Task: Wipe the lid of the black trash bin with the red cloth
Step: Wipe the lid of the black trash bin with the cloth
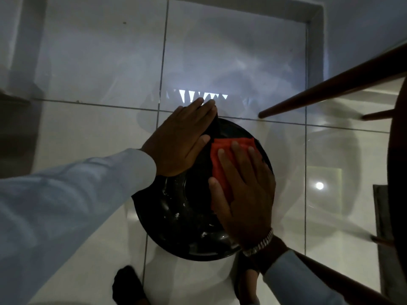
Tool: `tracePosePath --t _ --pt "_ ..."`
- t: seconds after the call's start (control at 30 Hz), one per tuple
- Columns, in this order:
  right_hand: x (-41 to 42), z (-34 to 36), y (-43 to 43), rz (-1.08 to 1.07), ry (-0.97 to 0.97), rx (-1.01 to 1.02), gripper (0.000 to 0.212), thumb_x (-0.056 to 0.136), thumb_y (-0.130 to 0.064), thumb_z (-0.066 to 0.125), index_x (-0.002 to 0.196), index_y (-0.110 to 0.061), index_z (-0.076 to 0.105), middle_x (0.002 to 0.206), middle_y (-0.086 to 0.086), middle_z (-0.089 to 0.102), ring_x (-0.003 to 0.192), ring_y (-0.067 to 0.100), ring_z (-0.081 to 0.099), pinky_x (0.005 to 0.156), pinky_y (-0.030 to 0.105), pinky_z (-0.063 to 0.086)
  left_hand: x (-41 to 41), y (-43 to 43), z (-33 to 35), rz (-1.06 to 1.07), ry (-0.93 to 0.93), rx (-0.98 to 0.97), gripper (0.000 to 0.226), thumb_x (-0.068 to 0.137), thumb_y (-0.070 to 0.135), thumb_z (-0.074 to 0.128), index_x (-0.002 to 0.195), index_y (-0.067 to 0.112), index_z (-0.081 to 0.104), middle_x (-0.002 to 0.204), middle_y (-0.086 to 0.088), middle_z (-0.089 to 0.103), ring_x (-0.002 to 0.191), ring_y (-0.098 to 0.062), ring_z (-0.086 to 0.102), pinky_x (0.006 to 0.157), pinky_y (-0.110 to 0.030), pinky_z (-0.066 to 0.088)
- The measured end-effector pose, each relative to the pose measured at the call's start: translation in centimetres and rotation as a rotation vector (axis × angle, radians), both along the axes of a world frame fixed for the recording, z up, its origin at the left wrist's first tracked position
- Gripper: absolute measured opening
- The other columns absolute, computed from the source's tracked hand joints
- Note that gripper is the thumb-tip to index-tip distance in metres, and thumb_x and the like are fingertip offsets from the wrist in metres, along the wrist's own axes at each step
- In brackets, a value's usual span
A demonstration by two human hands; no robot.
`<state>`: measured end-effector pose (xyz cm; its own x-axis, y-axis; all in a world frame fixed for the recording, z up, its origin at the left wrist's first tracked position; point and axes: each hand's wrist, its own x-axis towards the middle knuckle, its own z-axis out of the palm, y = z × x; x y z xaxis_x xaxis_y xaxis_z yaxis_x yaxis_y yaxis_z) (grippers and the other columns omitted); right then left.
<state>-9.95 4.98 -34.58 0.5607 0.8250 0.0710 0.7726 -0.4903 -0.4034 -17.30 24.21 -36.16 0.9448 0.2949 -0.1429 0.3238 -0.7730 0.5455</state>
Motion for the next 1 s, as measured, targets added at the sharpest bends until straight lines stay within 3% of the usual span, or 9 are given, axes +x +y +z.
tracePosePath --t 0.23,0.43,0.63,0.83,1.0 --pt "-2.4 0.0 -4.5 0.058 0.012 -0.040 0.052 0.093 -0.046 0.045 0.140 -0.025 0.046 0.152 0.003 0.042 0.147 0.028 0.026 0.107 0.062 0.032 0.0 0.0 -0.4 0.002 -0.010 -0.004 0.061 0.097 0.040 0.020 0.152 0.016 0.009 0.164 -0.003 0.008 0.151 -0.019 0.001 0.123 -0.046 0.010" --pt "0.4 0.0 3.2 -0.029 0.021 -0.068 0.053 0.092 -0.046 0.044 0.142 -0.027 0.043 0.153 0.002 0.041 0.146 0.026 0.028 0.112 0.060 0.027 0.1 0.1 -0.3 0.013 -0.035 -0.024 0.060 0.098 0.038 0.020 0.152 0.015 0.013 0.164 -0.004 0.010 0.151 -0.019 0.001 0.122 -0.043 0.009" --pt "-3.9 0.4 -4.6 0.040 -0.002 -0.111 0.053 0.092 -0.046 0.043 0.142 -0.027 0.043 0.154 0.001 0.038 0.148 0.026 0.024 0.112 0.060 0.026 0.1 -0.1 -0.3 0.028 -0.043 -0.030 0.059 0.098 0.032 0.027 0.152 0.016 0.011 0.164 -0.001 0.008 0.151 -0.017 -0.001 0.123 -0.042 0.008" --pt "-1.5 -0.1 2.3 -0.121 -0.030 -0.136 0.056 0.092 -0.047 0.042 0.145 -0.028 0.038 0.157 0.002 0.035 0.148 0.027 0.022 0.117 0.057 0.019 0.2 0.0 -0.2 0.018 -0.047 0.001 0.057 0.098 0.029 0.028 0.151 0.010 0.016 0.163 -0.008 0.013 0.151 -0.022 0.003 0.122 -0.042 0.010" --pt "-6.5 0.0 -5.5 -0.047 -0.022 -0.122 0.056 0.093 -0.047 0.045 0.145 -0.028 0.038 0.157 0.003 0.034 0.148 0.029 0.022 0.112 0.064 0.024 0.1 -0.2 0.0 0.037 -0.049 -0.017 0.058 0.098 0.030 0.027 0.151 0.011 0.015 0.163 -0.006 0.012 0.151 -0.021 0.002 0.122 -0.041 0.009"
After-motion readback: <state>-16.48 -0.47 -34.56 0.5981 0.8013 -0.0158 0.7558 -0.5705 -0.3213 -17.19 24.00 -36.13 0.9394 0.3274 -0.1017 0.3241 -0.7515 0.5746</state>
